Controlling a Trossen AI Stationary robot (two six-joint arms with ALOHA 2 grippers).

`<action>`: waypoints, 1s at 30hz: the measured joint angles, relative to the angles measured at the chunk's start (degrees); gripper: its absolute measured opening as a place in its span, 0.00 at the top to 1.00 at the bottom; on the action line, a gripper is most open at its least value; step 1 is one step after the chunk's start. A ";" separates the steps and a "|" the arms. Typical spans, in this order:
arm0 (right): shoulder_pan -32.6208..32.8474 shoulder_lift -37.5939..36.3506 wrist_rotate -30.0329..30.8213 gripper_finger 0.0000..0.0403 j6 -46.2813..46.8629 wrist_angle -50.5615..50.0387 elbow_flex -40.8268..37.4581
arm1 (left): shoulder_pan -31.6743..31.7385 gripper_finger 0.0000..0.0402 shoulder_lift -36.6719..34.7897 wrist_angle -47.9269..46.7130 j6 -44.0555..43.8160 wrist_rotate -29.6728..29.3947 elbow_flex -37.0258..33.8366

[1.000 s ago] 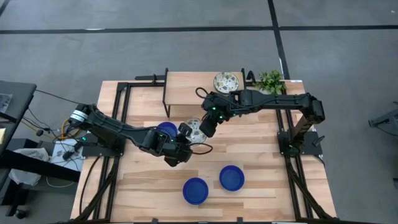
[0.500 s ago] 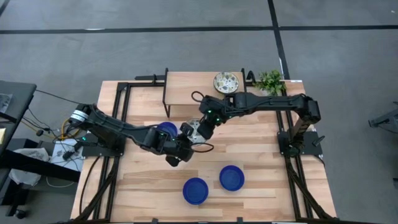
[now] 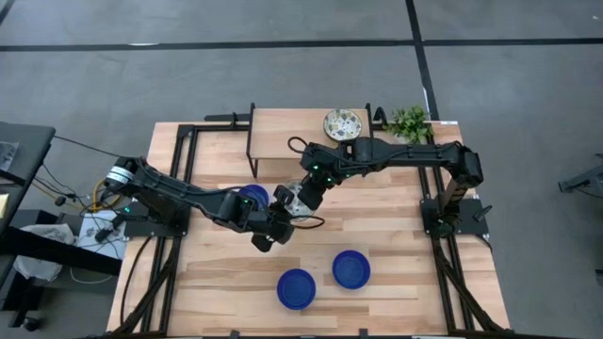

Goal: Pick & Place Mini bowls
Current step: Stack the white patterned bowl on top of the white patterned bowls on the shelf

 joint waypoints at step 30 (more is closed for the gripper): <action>1.31 -0.20 3.18 1.00 2.12 -3.87 0.13 | 0.28 0.93 0.04 4.90 0.21 0.55 0.04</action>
